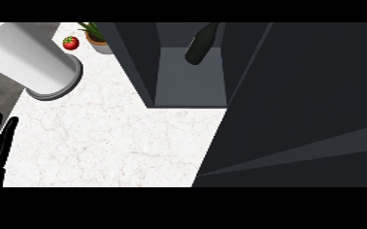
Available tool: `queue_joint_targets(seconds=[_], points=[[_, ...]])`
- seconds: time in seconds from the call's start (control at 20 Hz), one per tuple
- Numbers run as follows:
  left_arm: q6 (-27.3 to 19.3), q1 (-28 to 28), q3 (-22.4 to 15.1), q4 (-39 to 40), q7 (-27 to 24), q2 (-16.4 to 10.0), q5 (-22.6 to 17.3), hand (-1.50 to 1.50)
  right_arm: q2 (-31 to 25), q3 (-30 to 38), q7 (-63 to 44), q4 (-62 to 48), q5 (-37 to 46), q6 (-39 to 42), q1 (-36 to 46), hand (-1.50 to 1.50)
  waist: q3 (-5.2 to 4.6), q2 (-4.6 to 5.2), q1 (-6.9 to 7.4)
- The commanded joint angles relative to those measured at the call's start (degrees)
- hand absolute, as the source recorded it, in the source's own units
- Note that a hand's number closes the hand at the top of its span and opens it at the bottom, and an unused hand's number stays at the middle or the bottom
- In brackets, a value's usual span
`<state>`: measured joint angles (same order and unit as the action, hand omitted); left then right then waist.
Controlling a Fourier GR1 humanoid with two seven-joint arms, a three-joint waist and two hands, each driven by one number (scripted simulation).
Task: Pick up the wine, place it into the cabinet and close the cabinet
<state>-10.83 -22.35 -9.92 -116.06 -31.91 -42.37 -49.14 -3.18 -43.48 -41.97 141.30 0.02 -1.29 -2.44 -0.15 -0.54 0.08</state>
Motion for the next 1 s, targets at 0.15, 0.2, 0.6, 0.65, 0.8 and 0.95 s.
queue_joint_targets(seconds=[0.15,0.2,0.6,0.65,0.8,0.95], points=[[6.81,-1.21,5.6,2.64,1.04,-2.53,-3.44,-1.5,3.05,-15.85,2.21,-5.36,8.65,-10.71,9.89,1.5,-0.09,-0.14,0.76],[5.08,-1.16,3.96,1.63,1.03,-0.88,-2.3,-1.5,3.06,-16.05,-0.13,-3.9,9.84,-13.86,12.68,1.5,-0.08,-0.08,0.53],[6.51,3.64,4.92,2.68,6.04,-0.74,-5.9,-1.5,2.79,-12.57,-1.49,-11.08,11.17,-21.55,26.54,1.5,-0.09,0.41,0.6],[6.91,0.52,5.27,0.54,4.43,-1.11,-3.53,-1.5,2.75,-10.7,-5.34,-9.83,10.06,-20.99,28.76,1.5,-0.08,0.25,1.4],[6.35,2.93,4.79,0.46,6.37,0.04,-5.26,-1.5,2.67,-8.75,-3.49,-13.44,5.7,-23.14,32.36,1.5,-0.03,0.57,1.69],[4.52,5.07,4.68,1.61,7.47,0.31,-4.6,-1.5,2.63,-6.52,-5.99,-13.58,3.05,-26.01,37.81,1.5,-0.11,0.6,1.5]])
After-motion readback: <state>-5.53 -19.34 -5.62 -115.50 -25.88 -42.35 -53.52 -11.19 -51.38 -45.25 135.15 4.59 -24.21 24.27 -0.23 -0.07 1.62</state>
